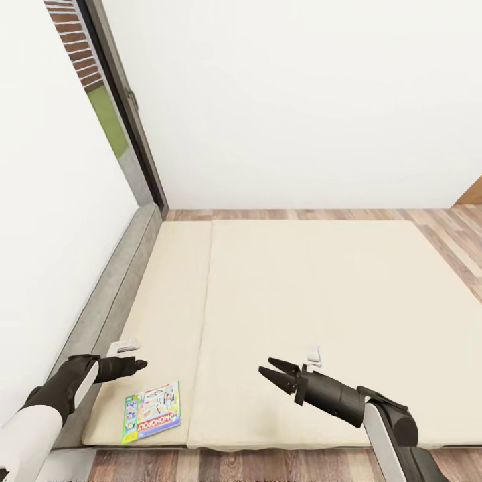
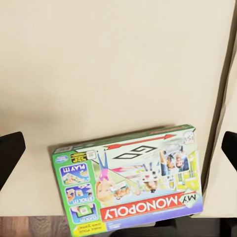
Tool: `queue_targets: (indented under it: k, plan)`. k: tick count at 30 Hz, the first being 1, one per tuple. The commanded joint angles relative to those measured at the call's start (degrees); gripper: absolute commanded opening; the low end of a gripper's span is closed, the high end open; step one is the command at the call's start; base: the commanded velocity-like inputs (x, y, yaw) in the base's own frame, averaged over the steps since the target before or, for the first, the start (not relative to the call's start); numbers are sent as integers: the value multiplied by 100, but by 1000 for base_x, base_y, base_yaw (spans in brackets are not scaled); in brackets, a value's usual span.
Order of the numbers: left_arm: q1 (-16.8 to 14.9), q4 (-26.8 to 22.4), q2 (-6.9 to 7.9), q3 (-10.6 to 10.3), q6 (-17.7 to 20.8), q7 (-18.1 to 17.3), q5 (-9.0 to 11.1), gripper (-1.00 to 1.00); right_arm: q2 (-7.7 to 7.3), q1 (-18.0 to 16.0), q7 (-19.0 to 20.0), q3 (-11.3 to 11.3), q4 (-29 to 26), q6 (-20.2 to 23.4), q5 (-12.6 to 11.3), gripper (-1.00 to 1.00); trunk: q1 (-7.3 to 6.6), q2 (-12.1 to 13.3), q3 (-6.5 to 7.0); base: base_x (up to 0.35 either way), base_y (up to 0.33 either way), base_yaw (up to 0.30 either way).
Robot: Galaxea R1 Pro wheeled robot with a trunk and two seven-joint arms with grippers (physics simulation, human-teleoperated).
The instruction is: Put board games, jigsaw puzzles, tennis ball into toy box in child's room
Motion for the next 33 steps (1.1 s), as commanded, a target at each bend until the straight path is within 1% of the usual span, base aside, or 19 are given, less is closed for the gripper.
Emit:
queue_targets:
  k: [1,4,9,12,16,25,27,29,32,33]
  plan:
    - [-2,-7,-2,9,48,-17,19,100,22,-4,15,61,-27,8,-13,100,3,-10,-18,0,0,0]
    - [-2,-7,-6,-9,48,-21,20,100,8,-4,29,129,-57,-14,-18,100,3,-10,-46,0,0,0]
    - [-2,-7,-5,-20,48,-23,22,100,70,-4,59,164,-70,-22,-21,100,3,-10,-93,0,0,0]
    - [-2,-7,-18,-18,48,-23,21,100,77,-4,63,158,-71,-24,-25,100,3,-10,-122,0,0,0]
    - [-2,-7,-72,-26,54,-63,25,100,82,-4,62,119,-72,-28,-28,100,3,-10,-159,0,0,0]
    - [-2,-5,-53,-25,75,-197,61,100,90,-4,62,105,-72,-42,-29,100,3,-10,-244,0,0,0]
    - [-2,-3,-40,-10,79,-327,72,100,90,-4,62,103,-72,-42,-29,100,3,-10,-263,0,0,0]
    - [-2,0,-28,0,91,-650,69,100,90,-4,62,102,-72,-43,-29,100,3,-10,-281,0,0,0]
    - [-2,1,-23,0,109,-988,55,100,90,-4,59,102,-72,-45,-29,100,3,-10,-310,0,0,0]
    - [-2,1,-21,0,113,-1029,54,100,91,-4,58,102,-72,-46,-29,100,3,-10,-319,0,0,0]
